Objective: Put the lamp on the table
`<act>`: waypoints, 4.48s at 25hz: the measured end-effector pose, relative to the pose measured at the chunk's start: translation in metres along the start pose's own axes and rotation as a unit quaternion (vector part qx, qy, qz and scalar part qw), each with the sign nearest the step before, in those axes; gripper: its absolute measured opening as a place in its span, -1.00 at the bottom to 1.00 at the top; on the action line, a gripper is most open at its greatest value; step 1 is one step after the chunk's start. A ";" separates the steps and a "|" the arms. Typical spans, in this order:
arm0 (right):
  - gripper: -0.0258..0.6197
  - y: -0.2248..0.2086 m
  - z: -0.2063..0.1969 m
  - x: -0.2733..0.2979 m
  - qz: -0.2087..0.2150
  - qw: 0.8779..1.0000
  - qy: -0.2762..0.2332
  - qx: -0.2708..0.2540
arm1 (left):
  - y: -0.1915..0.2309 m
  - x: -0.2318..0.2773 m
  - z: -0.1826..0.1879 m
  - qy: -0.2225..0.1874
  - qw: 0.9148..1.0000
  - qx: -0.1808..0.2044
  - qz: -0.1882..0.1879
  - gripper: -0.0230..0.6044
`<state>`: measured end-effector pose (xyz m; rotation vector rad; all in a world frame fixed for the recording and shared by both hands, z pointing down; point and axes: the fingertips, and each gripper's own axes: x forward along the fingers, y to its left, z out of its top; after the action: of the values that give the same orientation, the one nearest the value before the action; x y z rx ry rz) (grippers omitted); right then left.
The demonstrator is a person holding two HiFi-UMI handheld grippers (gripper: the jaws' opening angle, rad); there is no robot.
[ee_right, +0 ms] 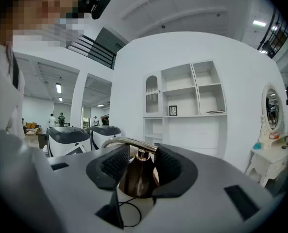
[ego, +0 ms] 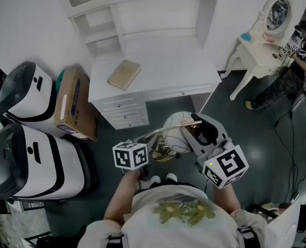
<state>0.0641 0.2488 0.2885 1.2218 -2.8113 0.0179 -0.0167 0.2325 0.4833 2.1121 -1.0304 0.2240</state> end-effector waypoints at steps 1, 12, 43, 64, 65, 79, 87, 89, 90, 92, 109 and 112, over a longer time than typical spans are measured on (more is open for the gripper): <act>-0.37 -0.002 0.000 -0.001 0.000 1.000 0.000 0.000 | -0.001 0.001 0.000 0.000 1.000 0.000 0.001 -0.84; -0.37 -0.022 -0.002 -0.014 0.023 1.000 -0.011 -0.003 | -0.016 0.016 -0.002 -0.013 1.000 -0.004 0.023 -0.84; -0.37 -0.110 0.000 0.138 0.023 1.000 0.009 -0.012 | 0.078 0.098 0.114 -0.008 0.999 -0.023 0.024 -0.84; -0.37 -0.163 0.011 0.248 -0.028 0.999 0.009 -0.019 | 0.150 0.151 0.211 0.012 1.000 0.005 -0.017 -0.84; -0.37 -0.166 0.012 0.251 -0.030 0.999 0.007 -0.020 | 0.150 0.154 0.216 0.011 1.000 0.007 -0.019 -0.84; -0.37 -0.221 0.020 0.293 -0.020 0.999 0.011 -0.025 | 0.162 0.198 0.263 0.010 1.000 0.004 -0.016 -0.84; -0.37 -0.250 0.029 0.319 -0.004 1.000 0.007 -0.029 | 0.171 0.219 0.295 -0.003 1.000 0.002 -0.003 -0.84; -0.37 -0.256 0.031 0.325 0.001 1.000 0.006 -0.031 | 0.173 0.223 0.302 -0.007 1.000 0.001 0.000 -0.84; -0.37 -0.259 0.032 0.328 0.002 0.999 0.005 -0.032 | 0.174 0.225 0.306 -0.009 1.000 0.001 0.001 -0.84; -0.37 -0.264 0.034 0.334 0.005 0.999 0.002 -0.036 | 0.177 0.229 0.314 -0.014 1.000 0.001 0.003 -0.84; -0.37 -0.310 0.024 0.389 0.029 0.999 0.009 -0.030 | 0.211 0.270 0.352 -0.019 0.999 -0.012 0.030 -0.84; -0.37 -0.317 0.019 0.395 0.033 0.999 0.013 -0.027 | 0.216 0.277 0.352 -0.017 0.999 -0.017 0.034 -0.84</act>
<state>0.0260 -0.2563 0.2931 1.1103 -2.8080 -0.0370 -0.0500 -0.2641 0.4845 2.0592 -1.1185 0.2034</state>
